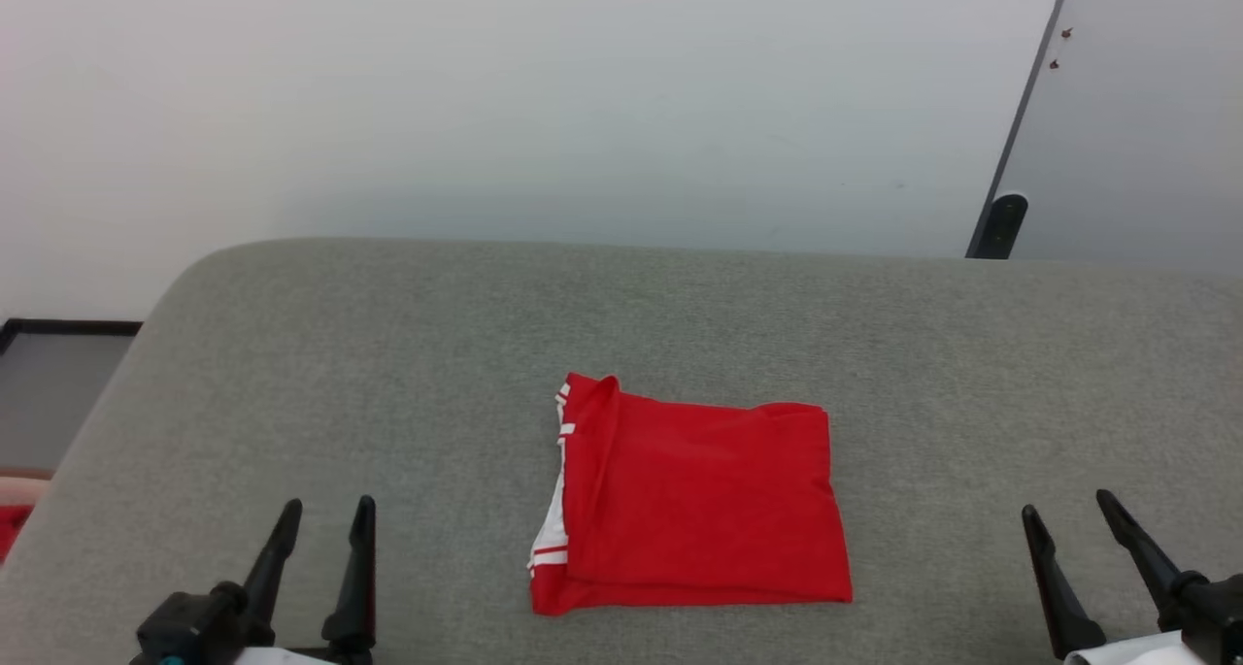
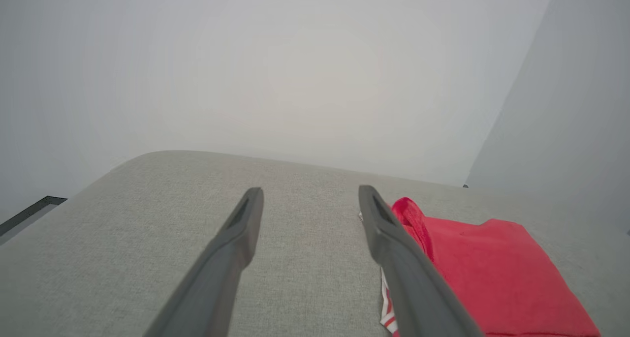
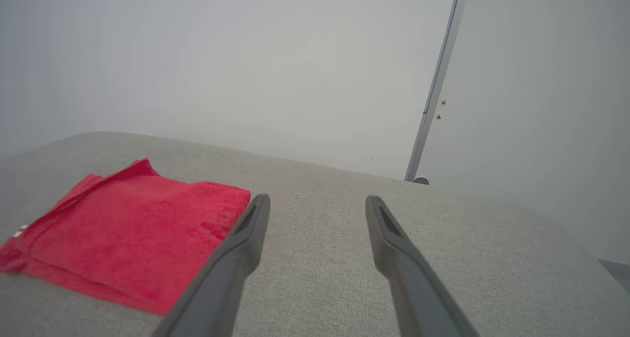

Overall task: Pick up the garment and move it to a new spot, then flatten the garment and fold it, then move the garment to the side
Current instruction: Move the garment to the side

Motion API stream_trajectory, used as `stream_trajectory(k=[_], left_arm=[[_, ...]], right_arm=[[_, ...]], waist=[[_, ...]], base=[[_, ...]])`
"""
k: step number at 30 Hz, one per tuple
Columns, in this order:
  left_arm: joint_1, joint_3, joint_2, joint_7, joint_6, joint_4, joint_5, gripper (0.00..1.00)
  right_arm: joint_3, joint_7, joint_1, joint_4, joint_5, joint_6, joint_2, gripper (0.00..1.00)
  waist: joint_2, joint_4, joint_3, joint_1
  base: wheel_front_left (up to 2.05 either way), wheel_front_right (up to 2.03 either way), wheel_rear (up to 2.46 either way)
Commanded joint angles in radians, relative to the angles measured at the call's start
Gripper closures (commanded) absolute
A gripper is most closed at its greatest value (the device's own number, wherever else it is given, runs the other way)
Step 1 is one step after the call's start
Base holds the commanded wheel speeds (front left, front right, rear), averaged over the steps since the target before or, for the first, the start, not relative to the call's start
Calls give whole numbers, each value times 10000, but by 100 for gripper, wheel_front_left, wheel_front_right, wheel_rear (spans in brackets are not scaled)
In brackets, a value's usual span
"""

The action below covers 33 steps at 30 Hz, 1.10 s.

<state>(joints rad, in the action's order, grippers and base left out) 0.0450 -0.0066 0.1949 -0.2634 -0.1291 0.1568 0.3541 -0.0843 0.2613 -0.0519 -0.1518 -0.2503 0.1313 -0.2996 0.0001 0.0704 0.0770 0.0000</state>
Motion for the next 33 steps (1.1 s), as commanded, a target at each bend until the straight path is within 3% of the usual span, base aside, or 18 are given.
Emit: stream_trajectory(k=[1, 15, 25, 33], left_arm=[[-52, 76, 11, 0, -30, -37, -35, 0], [136, 608, 137, -2, -31, -61, -142, 0], [-181, -148, 77, 0, -31, -31, -16, 0], [-756, -573, -271, 0, -31, -6, 175, 0]], right_arm=[[-107, 46, 9, -37, 10, -12, -50, 0], [-1141, -435, 770, -735, -427, -12, -338, 0], [-1710, -3508, 2059, -1333, -1578, -14, -1185, 0], [-1764, -6484, 2885, -1426, -2279, -14, -1952, 0]], waist=[[-1, 141, -3, 0], [-1, 1870, 178, 0], [-1, 2968, -240, 0], [-1, 3476, -1351, 0]], base=[[0, 0, 0], [0, 0, 0], [0, 0, 0], [0, 0, 0]])
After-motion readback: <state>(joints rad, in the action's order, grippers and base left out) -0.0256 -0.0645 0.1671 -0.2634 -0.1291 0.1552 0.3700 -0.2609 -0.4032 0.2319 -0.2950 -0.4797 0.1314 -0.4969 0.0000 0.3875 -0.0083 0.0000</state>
